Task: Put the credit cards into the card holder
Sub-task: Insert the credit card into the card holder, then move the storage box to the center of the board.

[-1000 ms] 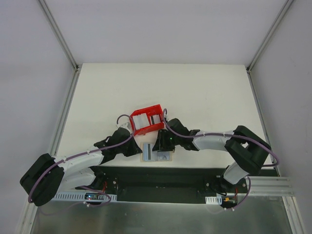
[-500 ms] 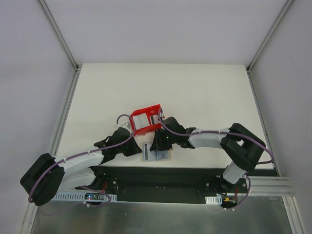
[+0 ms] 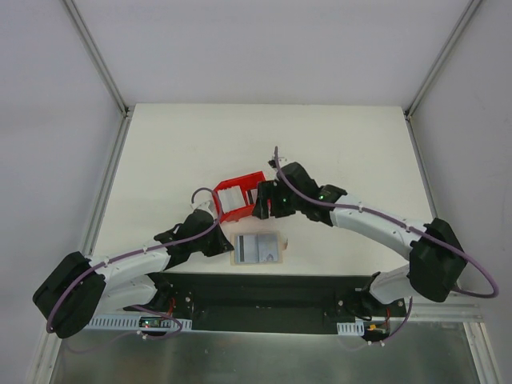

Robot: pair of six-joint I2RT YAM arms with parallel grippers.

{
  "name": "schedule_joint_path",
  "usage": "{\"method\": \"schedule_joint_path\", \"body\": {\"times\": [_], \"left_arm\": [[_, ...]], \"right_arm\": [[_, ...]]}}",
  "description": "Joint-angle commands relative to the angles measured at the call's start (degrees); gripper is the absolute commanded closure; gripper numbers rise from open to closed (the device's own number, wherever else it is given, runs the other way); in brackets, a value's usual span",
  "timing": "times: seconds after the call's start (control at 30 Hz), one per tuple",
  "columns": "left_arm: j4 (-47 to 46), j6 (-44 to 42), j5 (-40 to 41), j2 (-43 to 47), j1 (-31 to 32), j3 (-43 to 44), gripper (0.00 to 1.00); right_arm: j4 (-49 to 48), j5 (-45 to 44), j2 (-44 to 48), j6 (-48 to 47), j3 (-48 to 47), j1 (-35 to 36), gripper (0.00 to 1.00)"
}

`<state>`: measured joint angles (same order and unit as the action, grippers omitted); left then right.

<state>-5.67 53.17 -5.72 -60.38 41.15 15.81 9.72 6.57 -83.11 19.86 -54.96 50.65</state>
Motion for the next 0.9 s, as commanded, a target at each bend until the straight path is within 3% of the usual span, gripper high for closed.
{"method": "schedule_joint_path", "body": {"times": [0.0, 0.2, 0.5, 0.87], "left_arm": [[-0.7, 0.2, 1.2, 0.8, -0.3, -0.7, 1.00], [-0.7, -0.3, 1.5, 0.6, -0.3, -0.2, 1.00], [-0.7, -1.0, 1.5, 0.3, -0.3, 0.9, 1.00], [0.2, -1.0, 1.8, 1.0, -0.3, 0.9, 1.00]], "right_arm": [[12.8, -9.4, 2.3, -9.1, -9.9, -3.4, 0.29], [18.9, -7.8, -7.3, -15.1, -20.5, -9.8, 0.21], [20.4, -2.6, -20.8, -18.4, -31.7, -11.5, 0.19], [20.5, -5.6, -27.0, -21.3, -33.3, -12.5, 0.19]]}}
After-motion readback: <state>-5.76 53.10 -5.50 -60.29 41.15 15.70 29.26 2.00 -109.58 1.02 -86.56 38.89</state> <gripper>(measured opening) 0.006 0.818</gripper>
